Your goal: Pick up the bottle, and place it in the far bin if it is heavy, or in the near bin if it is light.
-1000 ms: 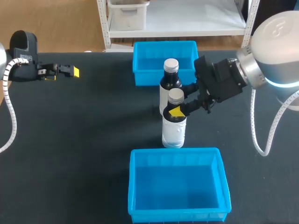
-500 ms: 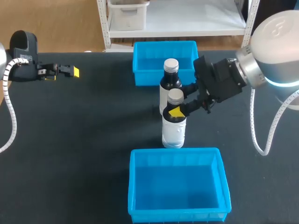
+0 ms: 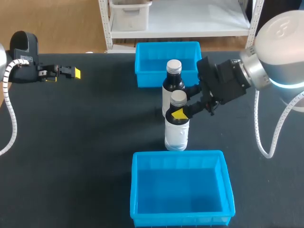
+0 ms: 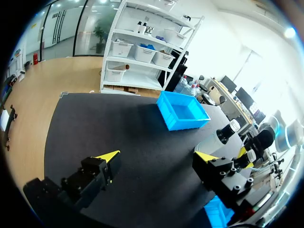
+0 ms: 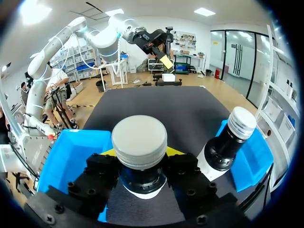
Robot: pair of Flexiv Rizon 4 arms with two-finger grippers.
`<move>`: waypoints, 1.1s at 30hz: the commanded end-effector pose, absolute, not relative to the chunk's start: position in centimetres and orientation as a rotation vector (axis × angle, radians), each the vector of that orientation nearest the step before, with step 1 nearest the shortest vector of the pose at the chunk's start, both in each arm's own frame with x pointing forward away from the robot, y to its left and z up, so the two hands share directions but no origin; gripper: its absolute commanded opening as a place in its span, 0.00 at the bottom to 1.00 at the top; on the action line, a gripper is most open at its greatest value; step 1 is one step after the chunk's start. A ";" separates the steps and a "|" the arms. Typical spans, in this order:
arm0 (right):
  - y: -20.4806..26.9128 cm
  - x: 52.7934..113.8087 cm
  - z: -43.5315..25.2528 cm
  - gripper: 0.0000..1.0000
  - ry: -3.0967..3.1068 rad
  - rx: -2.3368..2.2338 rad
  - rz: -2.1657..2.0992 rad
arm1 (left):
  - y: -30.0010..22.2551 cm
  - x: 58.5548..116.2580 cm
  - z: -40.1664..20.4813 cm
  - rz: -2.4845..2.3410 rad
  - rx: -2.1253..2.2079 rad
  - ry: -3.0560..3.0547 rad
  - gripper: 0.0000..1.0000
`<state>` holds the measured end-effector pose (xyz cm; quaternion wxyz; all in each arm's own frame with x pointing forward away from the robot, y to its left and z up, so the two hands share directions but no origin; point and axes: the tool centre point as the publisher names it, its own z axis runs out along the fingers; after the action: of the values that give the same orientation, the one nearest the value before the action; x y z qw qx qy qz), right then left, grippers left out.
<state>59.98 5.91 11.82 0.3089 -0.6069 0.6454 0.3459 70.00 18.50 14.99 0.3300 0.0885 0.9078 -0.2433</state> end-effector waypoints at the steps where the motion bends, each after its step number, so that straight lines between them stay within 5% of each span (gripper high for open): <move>1: 5.9 59.8 11.4 0.00 1.703 -1.607 0.919 | 18.5 70.0 15.0 -0.636 0.232 2.374 1.00; 33: 3.9 61.2 15.8 0.00 1.671 -1.577 0.879 | 18.5 70.0 15.0 -0.636 0.232 2.374 1.00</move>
<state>61.07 4.46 14.97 0.3365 -0.6035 0.6403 0.3354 70.00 18.50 14.99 0.3300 0.0885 0.9078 -0.2433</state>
